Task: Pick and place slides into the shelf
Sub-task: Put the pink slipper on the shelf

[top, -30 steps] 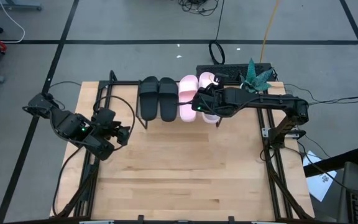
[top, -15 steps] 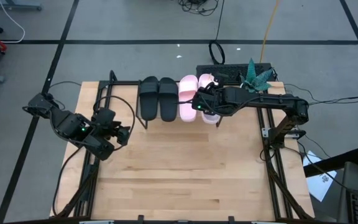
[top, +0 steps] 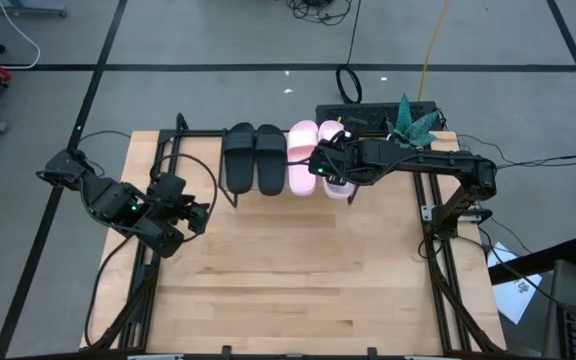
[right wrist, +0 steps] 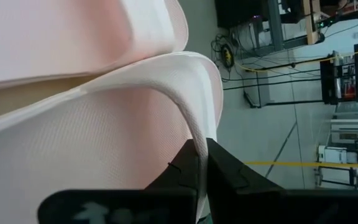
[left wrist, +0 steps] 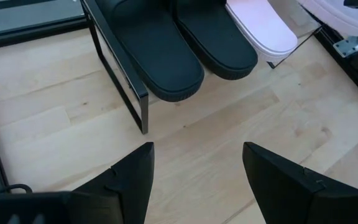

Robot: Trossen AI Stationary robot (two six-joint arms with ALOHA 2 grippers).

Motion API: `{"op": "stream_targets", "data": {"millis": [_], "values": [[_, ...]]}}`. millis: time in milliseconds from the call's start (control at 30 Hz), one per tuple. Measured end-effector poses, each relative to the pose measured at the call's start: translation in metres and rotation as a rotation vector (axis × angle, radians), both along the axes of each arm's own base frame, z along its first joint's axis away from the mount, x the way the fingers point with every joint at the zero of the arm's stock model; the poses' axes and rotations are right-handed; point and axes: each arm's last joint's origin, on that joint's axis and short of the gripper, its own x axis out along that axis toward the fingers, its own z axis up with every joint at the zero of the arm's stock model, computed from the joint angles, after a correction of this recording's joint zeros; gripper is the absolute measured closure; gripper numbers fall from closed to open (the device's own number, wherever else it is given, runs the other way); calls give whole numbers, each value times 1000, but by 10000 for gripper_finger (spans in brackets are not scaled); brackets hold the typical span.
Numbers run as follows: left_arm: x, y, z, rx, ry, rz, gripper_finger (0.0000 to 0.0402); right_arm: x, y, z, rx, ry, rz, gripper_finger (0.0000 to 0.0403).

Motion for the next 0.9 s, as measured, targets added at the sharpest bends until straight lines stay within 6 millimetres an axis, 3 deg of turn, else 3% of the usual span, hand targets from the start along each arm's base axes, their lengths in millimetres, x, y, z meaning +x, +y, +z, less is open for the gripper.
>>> {"op": "stream_targets", "data": {"millis": [400, 700, 900], "values": [[0, 0, 0, 5, 4, -7, 163, 1, -6, -3, 5, -11, -29, 403], [0, 0, 0, 5, 4, -7, 163, 0, -8, -28, 9, 42, -31, 403], [0, 0, 0, 5, 4, -7, 163, 2, -8, -29, -7, 60, -5, 403]]}}
